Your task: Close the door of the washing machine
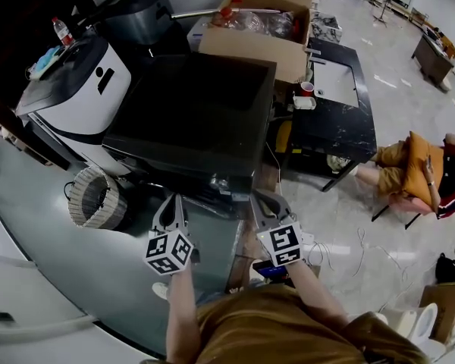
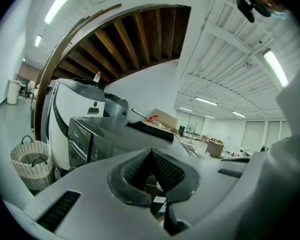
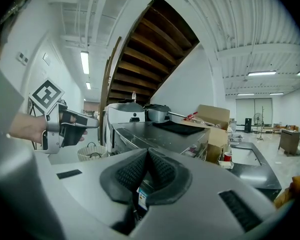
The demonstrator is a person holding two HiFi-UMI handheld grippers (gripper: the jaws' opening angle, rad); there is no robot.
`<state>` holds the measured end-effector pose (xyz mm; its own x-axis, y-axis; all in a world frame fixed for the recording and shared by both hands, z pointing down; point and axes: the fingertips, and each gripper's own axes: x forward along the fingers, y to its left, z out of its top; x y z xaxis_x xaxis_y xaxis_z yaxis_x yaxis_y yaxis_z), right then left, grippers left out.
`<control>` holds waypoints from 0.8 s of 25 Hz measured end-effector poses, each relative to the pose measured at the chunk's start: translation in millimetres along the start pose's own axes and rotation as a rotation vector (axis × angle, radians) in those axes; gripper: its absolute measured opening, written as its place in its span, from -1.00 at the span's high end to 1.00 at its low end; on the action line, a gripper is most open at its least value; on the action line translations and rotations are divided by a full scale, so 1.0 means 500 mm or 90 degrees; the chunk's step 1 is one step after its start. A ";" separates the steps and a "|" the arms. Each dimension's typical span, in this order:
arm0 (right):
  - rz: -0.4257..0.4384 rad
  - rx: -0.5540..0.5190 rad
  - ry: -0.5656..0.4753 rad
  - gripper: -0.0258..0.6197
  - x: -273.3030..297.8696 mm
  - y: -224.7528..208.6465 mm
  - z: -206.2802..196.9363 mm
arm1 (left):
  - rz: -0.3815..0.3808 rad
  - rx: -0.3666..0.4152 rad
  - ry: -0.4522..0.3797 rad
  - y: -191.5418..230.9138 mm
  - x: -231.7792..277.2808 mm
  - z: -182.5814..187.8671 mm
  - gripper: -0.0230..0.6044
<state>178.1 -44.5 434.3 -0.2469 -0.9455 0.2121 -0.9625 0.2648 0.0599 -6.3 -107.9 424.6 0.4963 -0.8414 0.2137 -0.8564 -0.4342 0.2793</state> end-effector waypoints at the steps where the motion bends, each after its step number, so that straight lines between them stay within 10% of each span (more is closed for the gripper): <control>1: -0.001 0.000 0.000 0.88 -0.001 0.000 0.000 | 0.002 0.001 0.004 0.001 0.000 -0.003 0.85; 20: 0.012 -0.004 0.004 0.88 -0.015 0.007 -0.001 | -0.006 -0.006 -0.003 -0.008 -0.011 -0.005 0.85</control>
<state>176.5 -36.4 433.5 -0.2643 -0.9391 0.2196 -0.9568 0.2839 0.0625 -5.0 -100.8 424.5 0.5040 -0.8388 0.2061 -0.8500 -0.4392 0.2909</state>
